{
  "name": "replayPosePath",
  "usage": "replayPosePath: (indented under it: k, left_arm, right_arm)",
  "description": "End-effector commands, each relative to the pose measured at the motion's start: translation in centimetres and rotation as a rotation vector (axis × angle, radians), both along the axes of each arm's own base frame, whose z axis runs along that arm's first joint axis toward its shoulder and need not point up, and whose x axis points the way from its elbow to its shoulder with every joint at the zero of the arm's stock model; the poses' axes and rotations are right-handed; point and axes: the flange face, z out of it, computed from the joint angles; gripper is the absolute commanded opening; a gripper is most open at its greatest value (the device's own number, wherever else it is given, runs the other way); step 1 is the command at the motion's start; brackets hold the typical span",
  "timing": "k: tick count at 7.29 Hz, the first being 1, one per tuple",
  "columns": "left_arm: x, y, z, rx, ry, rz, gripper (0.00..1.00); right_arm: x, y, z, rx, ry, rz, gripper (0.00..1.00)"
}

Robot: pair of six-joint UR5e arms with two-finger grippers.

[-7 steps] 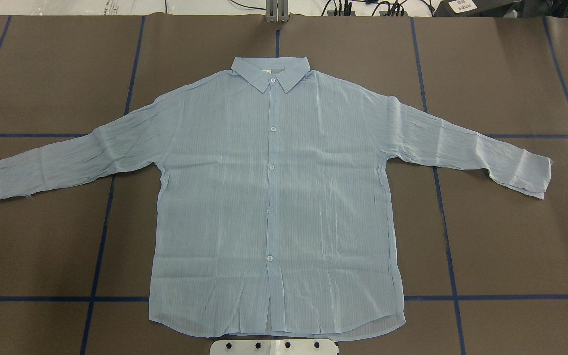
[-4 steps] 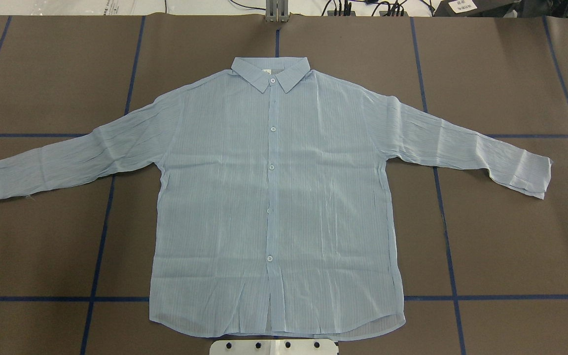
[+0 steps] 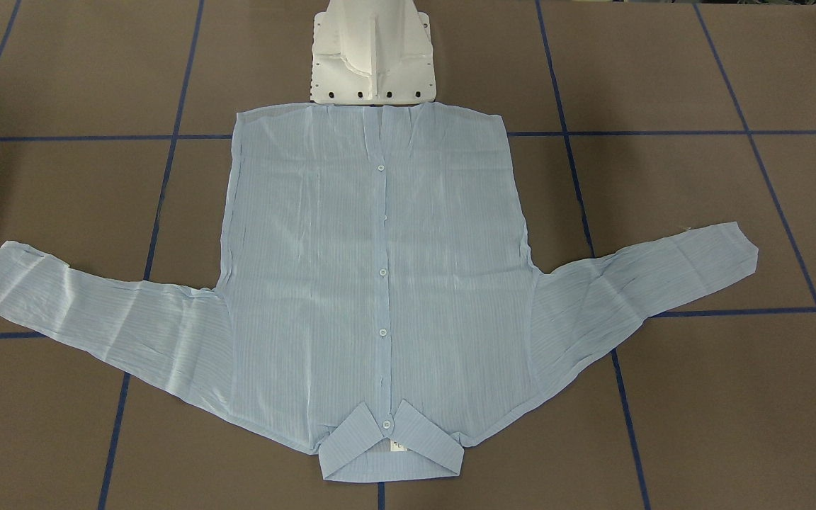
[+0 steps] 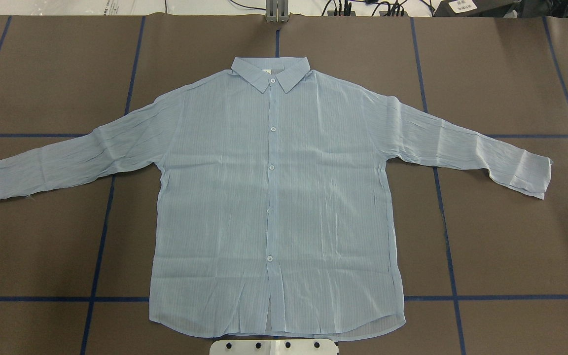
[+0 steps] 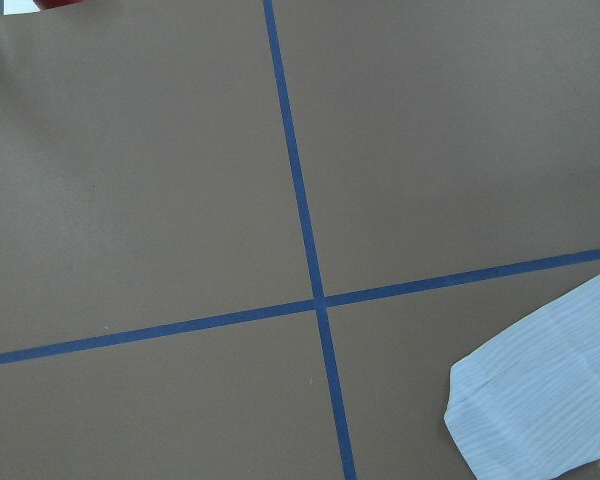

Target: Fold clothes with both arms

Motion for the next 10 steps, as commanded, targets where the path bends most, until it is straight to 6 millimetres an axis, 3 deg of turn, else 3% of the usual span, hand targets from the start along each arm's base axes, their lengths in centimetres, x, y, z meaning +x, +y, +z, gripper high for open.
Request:
replayPosePath:
  k: [1, 2, 3, 5, 6, 8, 10]
  left_arm:
    - [0.0, 0.0, -0.1, 0.003, -0.003, 0.0, 1.0]
    - [0.0, 0.0, -0.1, 0.003, -0.002, -0.001, 1.0]
    - [0.0, 0.0, -0.1, 0.003, -0.002, -0.001, 1.0]
    - [0.1, 0.0, -0.1, 0.001, -0.002, -0.001, 1.0]
    - [0.1, 0.0, -0.1, 0.002, -0.002, -0.001, 1.0]
    - [0.0, 0.0, -0.1, 0.002, -0.002, -0.002, 1.0]
    - [0.0, 0.0, -0.2, 0.009, -0.003, -0.003, 1.0]
  right_arm:
    - [-3.4, -2.4, 2.7, -0.037, -0.011, 0.049, 0.99]
    - [-6.0, -3.0, 2.7, -0.092, -0.007, 0.107, 0.99]
    - [-6.9, -2.7, 4.2, -0.088, -0.005, 0.11, 0.99]
    - [-10.3, -3.1, 3.8, -0.144, -0.005, 0.105, 0.97]
    - [-10.7, -3.0, 3.9, -0.149, 0.0, 0.103, 0.97]
    - [-13.4, -3.8, 4.0, -0.152, 0.013, 0.065, 0.96]
    - [-13.5, -3.7, 4.2, -0.156, 0.015, 0.064, 0.96]
